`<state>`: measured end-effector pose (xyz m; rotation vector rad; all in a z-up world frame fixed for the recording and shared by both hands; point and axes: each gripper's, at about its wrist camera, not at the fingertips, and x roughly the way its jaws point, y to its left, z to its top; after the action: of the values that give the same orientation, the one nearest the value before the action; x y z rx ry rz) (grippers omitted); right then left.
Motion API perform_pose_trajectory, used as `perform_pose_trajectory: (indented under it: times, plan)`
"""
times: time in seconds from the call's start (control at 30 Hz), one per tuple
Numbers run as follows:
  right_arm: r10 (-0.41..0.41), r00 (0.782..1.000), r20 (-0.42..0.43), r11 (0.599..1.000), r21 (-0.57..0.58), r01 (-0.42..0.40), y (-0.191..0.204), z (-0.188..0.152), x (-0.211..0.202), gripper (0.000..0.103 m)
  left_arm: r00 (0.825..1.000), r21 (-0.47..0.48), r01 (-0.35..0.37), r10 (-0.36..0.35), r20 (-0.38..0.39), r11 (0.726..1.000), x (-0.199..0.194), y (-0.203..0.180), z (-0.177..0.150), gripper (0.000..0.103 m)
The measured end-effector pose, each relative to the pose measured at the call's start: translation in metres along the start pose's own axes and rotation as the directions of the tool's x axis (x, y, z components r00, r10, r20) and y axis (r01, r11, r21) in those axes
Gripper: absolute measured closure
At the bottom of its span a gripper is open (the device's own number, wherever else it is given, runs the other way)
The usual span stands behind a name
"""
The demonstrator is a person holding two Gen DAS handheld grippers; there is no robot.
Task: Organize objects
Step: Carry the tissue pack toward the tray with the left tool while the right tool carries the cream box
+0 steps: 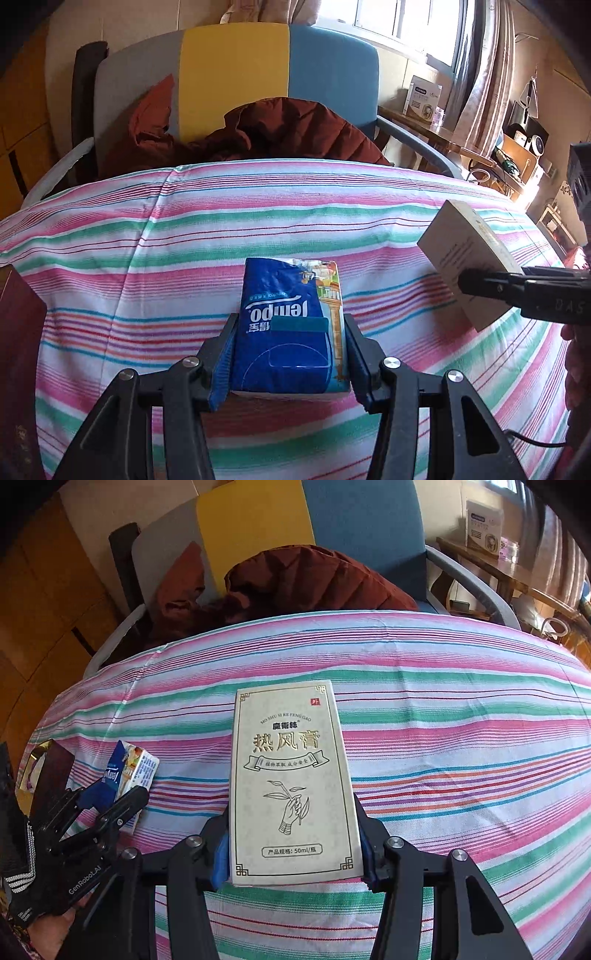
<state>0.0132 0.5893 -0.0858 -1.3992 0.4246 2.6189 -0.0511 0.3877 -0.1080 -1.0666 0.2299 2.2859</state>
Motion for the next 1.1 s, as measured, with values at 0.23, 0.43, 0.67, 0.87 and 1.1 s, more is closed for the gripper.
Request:
perform_pose_trajectory:
  times: [0.23,0.43,0.67,0.87,1.1]
  plan:
    - [-0.006,1.0,0.008,0.998,-0.069,0.006,0.02,-0.002,-0.003,0.05,1.0,0.014,0.004,-0.004,0.01,1.0,-0.021,0.01,-0.021,0.05]
    - [0.064,0.997,-0.048,0.998,0.011,-0.064,0.036,-0.017,-0.015,0.05,1.0,0.034,0.013,-0.014,0.018,0.999,-0.033,0.014,-0.034,0.05]
    - [0.09,0.993,-0.08,0.995,0.06,-0.085,0.058,-0.042,-0.026,0.05,0.999,0.039,0.05,-0.05,0.012,0.998,-0.052,0.023,-0.049,0.05]
    - [0.089,0.993,-0.078,0.996,0.033,-0.087,0.078,-0.048,-0.035,0.05,0.993,0.028,0.113,-0.113,0.02,0.993,-0.084,0.032,-0.07,0.05]
    - [0.095,0.993,-0.07,0.995,-0.004,-0.095,0.104,-0.047,-0.046,0.05,0.98,-0.002,0.188,-0.187,0.071,0.982,-0.134,0.05,-0.076,0.05]
